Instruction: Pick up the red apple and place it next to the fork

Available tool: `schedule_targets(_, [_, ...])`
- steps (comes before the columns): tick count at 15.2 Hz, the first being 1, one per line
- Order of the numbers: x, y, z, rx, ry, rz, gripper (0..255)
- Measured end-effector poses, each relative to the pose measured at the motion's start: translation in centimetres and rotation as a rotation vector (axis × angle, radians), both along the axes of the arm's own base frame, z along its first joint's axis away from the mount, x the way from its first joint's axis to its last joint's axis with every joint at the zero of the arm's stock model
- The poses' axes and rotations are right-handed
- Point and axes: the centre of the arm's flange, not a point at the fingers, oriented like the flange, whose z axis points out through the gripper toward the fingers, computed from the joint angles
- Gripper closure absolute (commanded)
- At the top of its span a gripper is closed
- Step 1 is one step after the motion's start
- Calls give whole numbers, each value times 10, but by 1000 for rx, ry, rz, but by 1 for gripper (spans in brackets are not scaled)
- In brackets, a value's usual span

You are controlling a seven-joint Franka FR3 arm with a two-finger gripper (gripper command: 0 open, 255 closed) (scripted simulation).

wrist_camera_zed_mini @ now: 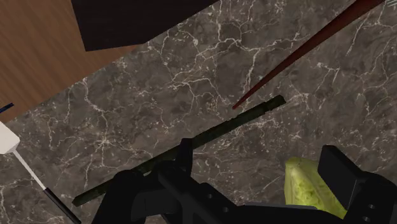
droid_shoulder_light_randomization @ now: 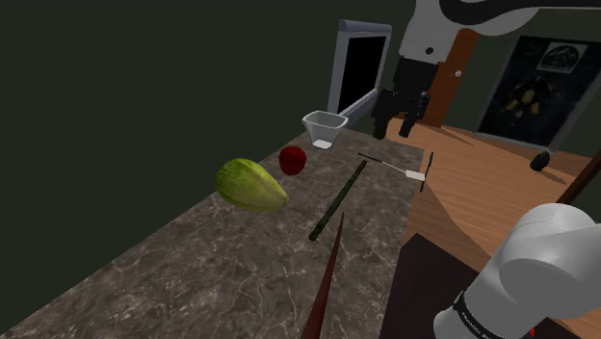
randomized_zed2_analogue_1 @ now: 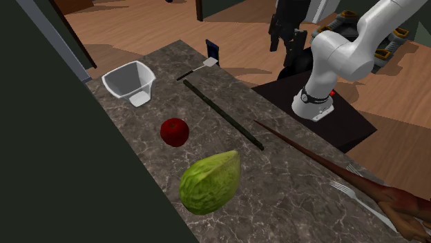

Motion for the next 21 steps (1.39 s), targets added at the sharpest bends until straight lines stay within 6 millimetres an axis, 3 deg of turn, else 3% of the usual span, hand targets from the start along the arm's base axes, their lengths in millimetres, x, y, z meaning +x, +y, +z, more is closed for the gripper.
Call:
schedule_targets(3, [14, 4, -4, -2, 6, -27, 0])
schedule_targets(13, [139, 22, -45, -12, 55, -245, 0])
schedule_targets(21, [237, 13, -83, -21, 95, -425, 0])
